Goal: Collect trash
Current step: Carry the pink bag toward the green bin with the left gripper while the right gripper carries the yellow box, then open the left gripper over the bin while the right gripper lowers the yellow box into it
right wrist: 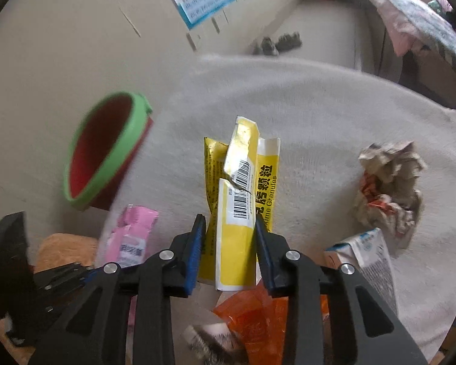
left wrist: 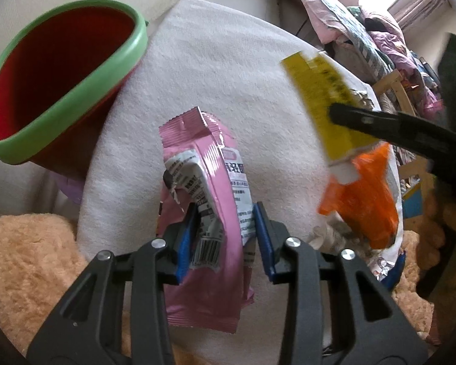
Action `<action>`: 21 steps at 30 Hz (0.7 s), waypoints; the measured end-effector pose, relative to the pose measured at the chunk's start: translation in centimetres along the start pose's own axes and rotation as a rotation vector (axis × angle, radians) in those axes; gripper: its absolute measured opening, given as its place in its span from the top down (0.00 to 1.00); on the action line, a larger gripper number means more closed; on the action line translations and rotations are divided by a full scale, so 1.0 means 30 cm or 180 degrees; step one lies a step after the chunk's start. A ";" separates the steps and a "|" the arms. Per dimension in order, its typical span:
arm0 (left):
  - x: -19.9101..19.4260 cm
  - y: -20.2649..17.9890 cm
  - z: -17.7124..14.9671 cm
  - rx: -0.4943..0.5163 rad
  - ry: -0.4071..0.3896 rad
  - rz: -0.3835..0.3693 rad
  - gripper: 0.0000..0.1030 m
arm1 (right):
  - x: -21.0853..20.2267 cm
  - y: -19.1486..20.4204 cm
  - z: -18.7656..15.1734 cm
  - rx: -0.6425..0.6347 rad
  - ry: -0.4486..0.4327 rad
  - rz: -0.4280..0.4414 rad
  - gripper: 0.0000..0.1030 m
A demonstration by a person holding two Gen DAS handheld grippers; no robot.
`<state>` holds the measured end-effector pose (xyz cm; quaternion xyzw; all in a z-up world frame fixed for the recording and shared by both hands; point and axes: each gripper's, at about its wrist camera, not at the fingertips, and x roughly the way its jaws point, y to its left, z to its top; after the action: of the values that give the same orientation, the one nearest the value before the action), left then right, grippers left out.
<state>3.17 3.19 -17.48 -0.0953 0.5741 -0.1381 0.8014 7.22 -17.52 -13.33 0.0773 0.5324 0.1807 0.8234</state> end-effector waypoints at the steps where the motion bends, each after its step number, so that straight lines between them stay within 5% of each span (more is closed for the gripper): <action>1: -0.016 0.001 0.002 -0.0017 -0.0052 0.0006 0.66 | -0.027 0.012 -0.006 -0.0026 -0.0064 0.0013 0.69; 13: -0.310 0.109 0.140 -0.0181 -0.0974 0.0197 0.67 | -0.208 0.193 0.077 -0.0452 -0.0588 0.0080 0.70; 21: -0.361 0.258 0.200 -0.0499 -0.1110 0.0383 0.67 | -0.171 0.305 0.162 -0.0601 -0.0559 0.0258 0.70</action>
<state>6.44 14.04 -8.27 -0.1454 0.4402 -0.0262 0.8857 7.75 -10.72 -4.01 0.0364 0.4354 0.2557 0.8624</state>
